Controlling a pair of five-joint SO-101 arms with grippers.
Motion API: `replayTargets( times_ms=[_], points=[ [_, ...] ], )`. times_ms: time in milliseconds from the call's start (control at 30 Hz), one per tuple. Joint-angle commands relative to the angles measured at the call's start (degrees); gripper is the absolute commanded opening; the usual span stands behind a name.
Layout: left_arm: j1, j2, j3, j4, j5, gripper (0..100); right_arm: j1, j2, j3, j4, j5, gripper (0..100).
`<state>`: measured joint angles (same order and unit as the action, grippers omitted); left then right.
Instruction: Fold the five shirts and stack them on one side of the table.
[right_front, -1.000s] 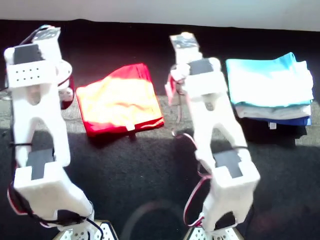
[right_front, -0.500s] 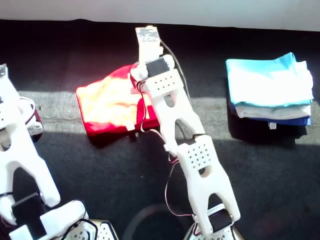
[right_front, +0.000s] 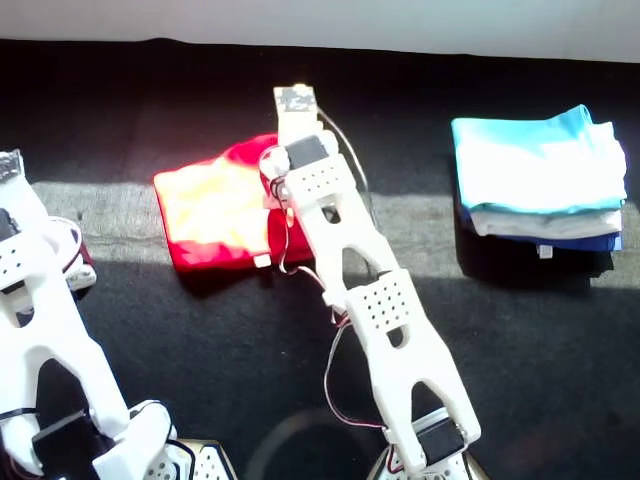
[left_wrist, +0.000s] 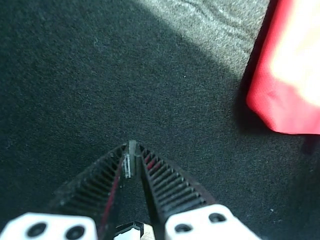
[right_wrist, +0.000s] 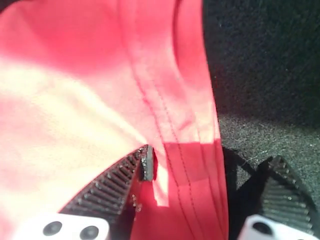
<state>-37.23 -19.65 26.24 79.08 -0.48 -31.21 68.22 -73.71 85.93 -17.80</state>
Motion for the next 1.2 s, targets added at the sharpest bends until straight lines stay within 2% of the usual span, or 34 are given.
replayTargets(
  times_ms=[0,167,200,300,367,467,667,833,967,1167],
  points=[
    [-0.6,-2.0,0.3,-0.8,0.0,1,-1.7,2.1,0.0,0.1,0.0,34.6],
    [-0.6,-2.0,0.2,-1.1,0.0,1,-2.2,3.6,-1.4,-0.2,0.2,32.3],
    [-0.6,-2.1,0.2,-1.1,0.0,1,-2.3,3.6,-1.3,0.0,1.1,27.2],
    [-0.6,-2.1,0.2,-1.1,0.0,1,-2.6,3.5,-1.3,1.2,7.4,0.0],
    [-0.6,-2.1,0.2,-1.1,0.0,1,-2.6,3.5,-1.3,3.1,9.8,3.7],
    [-0.6,-2.1,0.1,-1.1,0.0,1,-1.5,3.2,-1.7,6.5,10.5,0.9],
    [-0.6,-2.1,0.1,-1.1,0.1,1,3.2,1.5,-13.1,13.0,10.9,0.5],
    [-0.6,-1.9,0.4,-3.2,0.1,1,6.8,-2.1,-21.8,15.3,15.6,0.5],
    [-0.6,-2.0,0.4,-4.8,0.1,1,8.6,-11.5,-14.2,15.3,15.6,0.5],
    [-0.3,-2.0,0.4,-5.5,0.1,1,10.9,-33.0,9.8,15.3,16.7,0.5]
  ],
)
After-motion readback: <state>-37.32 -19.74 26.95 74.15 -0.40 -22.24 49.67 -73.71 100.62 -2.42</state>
